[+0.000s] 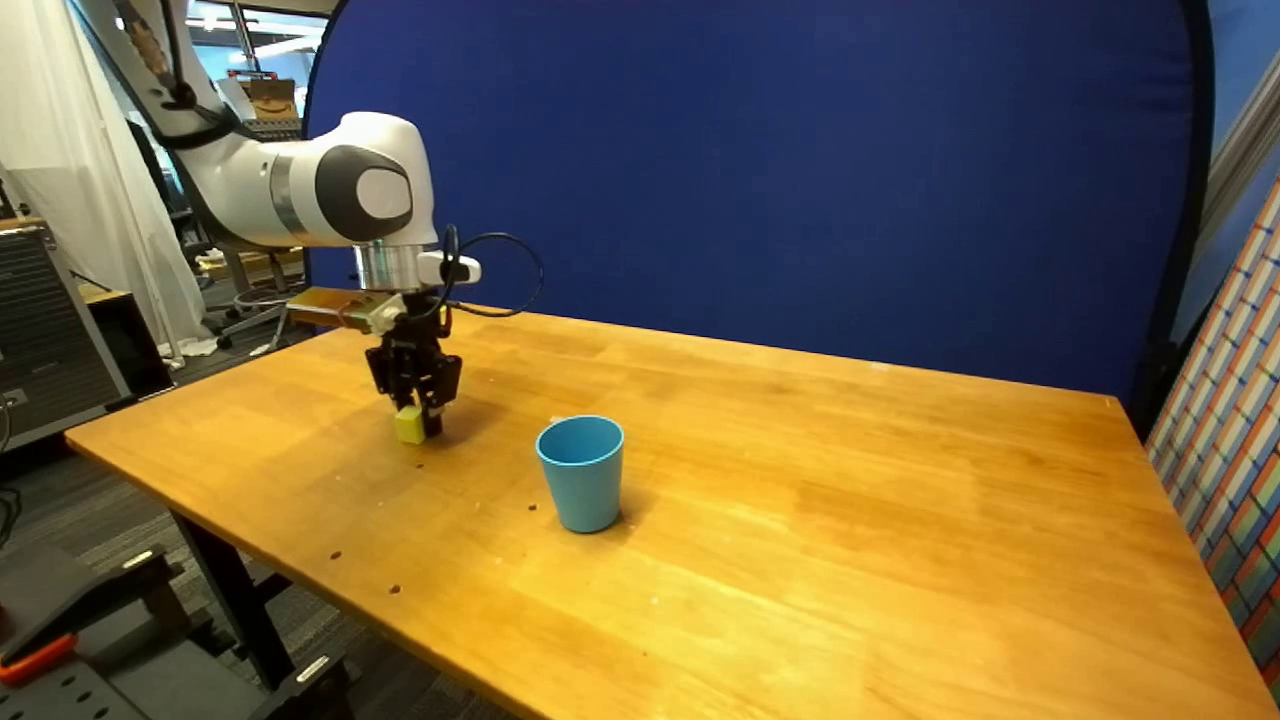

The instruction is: Put the yellow thing in the cup

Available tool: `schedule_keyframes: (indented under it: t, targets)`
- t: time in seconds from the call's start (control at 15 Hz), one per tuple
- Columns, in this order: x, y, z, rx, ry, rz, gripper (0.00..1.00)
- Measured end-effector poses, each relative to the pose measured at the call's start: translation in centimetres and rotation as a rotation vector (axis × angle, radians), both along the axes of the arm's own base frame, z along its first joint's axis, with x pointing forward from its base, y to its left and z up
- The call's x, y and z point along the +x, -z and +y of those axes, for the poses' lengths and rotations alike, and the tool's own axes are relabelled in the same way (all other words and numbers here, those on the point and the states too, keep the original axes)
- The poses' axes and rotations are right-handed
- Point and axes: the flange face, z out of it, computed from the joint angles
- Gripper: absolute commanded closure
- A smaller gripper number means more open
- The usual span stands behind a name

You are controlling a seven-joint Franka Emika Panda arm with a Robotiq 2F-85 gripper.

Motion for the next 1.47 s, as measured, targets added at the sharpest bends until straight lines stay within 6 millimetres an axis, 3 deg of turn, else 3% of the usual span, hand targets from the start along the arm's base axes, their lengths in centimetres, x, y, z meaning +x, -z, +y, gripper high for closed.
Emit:
schedule_keyframes:
  t: [0.07,0.13,0.27,0.4,0.47,0.73,0.93,1.27,1.47]
  targets:
    - [-0.1,0.0,0.1,0.003,0.014,0.015,0.36]
    - [-0.2,0.0,0.0,0.004,0.027,0.031,0.71]
    - [-0.5,0.1,-0.2,0.003,0.065,0.056,0.77]
    - [-0.7,0.1,-0.2,-0.002,0.108,0.068,0.91]
    - [-0.9,0.0,-0.2,-0.007,0.131,0.073,0.85]
    - [-2.0,-1.1,-1.1,-0.029,0.236,0.07,0.85]
    - [-2.7,-4.0,-3.1,-0.044,0.357,0.032,0.86]
    - [-3.5,-10.5,-8.2,-0.058,0.594,-0.081,0.86]
    - [-3.5,-12.9,-12.7,-0.069,0.746,-0.134,0.86]
